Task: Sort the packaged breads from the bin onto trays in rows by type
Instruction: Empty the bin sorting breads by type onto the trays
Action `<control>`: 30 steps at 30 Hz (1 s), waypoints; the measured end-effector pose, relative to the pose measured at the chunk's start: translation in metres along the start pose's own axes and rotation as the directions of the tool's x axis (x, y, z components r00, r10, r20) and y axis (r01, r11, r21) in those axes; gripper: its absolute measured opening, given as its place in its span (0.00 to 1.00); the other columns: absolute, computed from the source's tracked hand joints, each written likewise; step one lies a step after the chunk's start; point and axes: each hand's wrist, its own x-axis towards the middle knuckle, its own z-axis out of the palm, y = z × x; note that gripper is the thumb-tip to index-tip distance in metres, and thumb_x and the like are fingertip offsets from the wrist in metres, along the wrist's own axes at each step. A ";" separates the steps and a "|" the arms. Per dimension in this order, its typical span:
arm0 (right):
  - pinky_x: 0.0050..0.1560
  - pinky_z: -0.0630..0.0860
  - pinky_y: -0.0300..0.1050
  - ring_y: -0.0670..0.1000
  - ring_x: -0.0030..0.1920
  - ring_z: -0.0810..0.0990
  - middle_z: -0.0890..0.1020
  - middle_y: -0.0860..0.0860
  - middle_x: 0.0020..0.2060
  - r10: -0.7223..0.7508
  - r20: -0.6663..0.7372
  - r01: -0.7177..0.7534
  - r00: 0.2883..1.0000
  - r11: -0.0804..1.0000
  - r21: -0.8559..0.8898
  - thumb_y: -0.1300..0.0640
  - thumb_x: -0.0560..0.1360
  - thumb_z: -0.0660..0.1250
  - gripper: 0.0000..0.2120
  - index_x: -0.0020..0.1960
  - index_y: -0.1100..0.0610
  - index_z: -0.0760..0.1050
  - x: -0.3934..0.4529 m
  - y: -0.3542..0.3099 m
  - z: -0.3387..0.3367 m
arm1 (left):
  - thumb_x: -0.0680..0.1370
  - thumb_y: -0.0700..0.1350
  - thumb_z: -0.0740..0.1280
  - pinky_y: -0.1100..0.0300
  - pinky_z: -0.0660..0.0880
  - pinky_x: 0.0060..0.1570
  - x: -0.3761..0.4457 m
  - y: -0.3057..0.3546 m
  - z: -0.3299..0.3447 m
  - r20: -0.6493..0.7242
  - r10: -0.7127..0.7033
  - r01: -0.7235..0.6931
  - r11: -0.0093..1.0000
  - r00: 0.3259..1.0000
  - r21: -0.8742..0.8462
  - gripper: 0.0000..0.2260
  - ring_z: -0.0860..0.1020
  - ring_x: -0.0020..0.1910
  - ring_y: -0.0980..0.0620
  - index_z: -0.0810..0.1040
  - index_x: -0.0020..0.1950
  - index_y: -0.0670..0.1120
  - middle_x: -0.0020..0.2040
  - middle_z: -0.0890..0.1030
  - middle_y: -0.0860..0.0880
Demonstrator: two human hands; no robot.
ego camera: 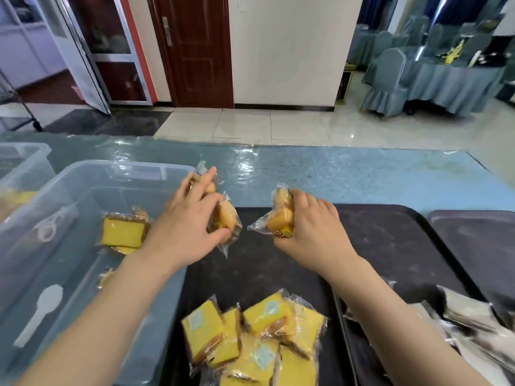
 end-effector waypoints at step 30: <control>0.66 0.63 0.50 0.54 0.63 0.73 0.74 0.47 0.62 0.142 0.217 -0.171 0.966 0.977 0.124 0.39 0.67 0.68 0.39 0.72 0.53 0.60 -0.175 0.522 -0.039 | 0.74 0.60 0.69 0.47 0.55 0.75 0.056 0.484 0.237 0.258 0.018 0.015 0.992 0.966 -0.125 0.23 0.42 0.79 0.48 0.70 0.67 0.57 0.79 0.40 0.59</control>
